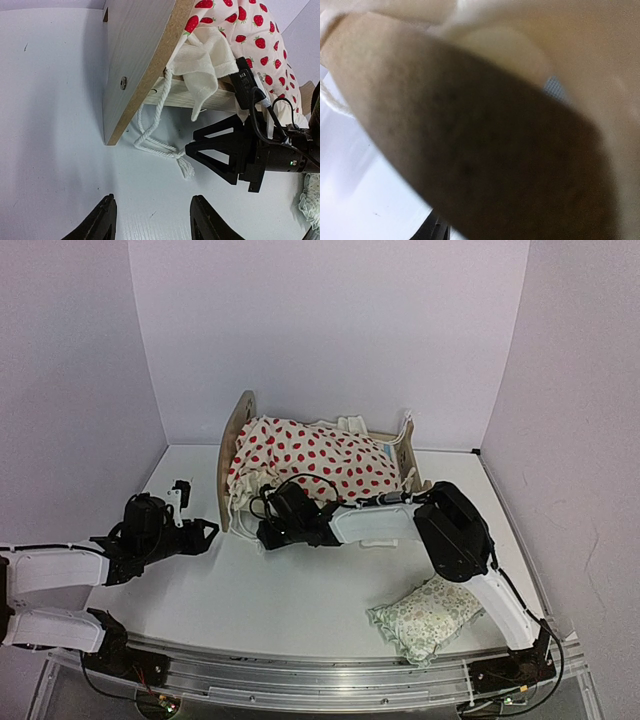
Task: Set up the pet bed
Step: Tie the left ropes of the mattress closest to the robot on the bed frame base.
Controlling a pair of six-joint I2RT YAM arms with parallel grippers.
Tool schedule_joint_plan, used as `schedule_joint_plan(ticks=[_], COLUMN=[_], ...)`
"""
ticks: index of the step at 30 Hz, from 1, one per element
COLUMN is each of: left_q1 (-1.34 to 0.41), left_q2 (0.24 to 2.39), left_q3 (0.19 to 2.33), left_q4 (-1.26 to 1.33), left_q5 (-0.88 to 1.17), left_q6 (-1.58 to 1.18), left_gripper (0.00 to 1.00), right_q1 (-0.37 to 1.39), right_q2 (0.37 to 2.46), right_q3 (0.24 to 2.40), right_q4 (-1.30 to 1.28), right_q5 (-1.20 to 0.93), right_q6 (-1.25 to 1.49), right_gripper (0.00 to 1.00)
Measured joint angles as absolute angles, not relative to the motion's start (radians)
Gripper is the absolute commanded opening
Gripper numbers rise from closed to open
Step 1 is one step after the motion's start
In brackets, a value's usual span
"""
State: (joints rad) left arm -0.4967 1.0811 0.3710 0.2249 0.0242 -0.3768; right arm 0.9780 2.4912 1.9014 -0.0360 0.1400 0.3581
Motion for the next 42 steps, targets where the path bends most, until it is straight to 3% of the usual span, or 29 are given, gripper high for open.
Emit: schedule_joint_plan(ticks=[5, 11, 26, 42], left_q1=[-0.500, -0.508, -0.639, -0.769], left_q2=[1.079, 1.079, 1.120, 1.525], left_q3=[0.371, 0.371, 0.371, 0.562], left_q4=[0.225, 0.225, 0.232, 0.266], left_q5=[0.024, 0.020, -0.047, -0.129], left_q6=[-0.379, -0.385, -0.382, -0.372], left_gripper=[0.51, 0.50, 0.51, 0.54], right_q1=[0.979, 0.982, 0.997, 1.000], right_q2=[2.491, 2.491, 2.434, 2.304], right_q3=[1.901, 1.902, 1.854, 1.781], right_q4=[-0.035, -0.035, -0.053, -0.039], right_q5=[0.141, 0.138, 0.143, 0.181], right_q6=[0.364, 0.382, 0.359, 0.286], right_gripper=[0.22, 0.00, 0.00, 0.00])
